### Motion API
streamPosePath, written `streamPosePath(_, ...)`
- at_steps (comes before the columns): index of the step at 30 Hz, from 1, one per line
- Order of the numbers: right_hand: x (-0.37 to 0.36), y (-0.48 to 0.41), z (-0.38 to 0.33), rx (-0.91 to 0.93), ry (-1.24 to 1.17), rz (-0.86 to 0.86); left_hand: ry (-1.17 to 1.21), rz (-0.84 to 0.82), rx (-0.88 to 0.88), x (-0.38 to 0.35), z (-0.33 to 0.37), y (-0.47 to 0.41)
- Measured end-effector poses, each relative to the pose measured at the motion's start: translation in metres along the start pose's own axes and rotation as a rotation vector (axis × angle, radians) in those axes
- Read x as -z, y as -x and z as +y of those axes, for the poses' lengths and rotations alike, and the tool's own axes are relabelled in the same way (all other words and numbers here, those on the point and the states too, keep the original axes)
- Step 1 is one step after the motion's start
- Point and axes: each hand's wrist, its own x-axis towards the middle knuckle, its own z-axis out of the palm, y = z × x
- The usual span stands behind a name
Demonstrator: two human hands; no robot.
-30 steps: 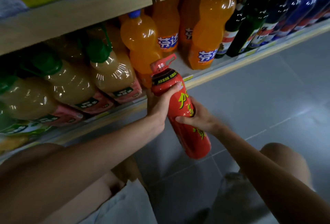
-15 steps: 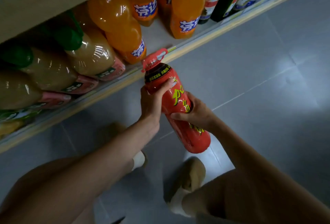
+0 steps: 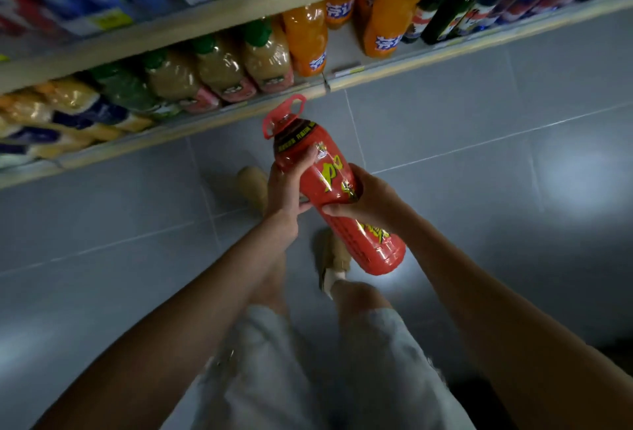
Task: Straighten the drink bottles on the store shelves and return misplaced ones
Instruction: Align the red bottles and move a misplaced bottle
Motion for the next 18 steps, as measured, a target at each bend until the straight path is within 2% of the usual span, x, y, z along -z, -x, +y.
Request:
streamPosePath(5,-0.005,0.092,-0.077,0.081,0.122,-0.151,0.15,0.043,0.019,0.059,0.018,0.118)
streamPosePath(9,-0.031,0.133,-0.137,0.139,0.253,-0.252,0.312,0.099,-0.026,0.115,0.027,0.191)
streamPosePath(18,-0.175,0.167,-0.286,0.403,0.562,-0.466,0.631,0.291,-0.167,0.3,0.03,0.282)
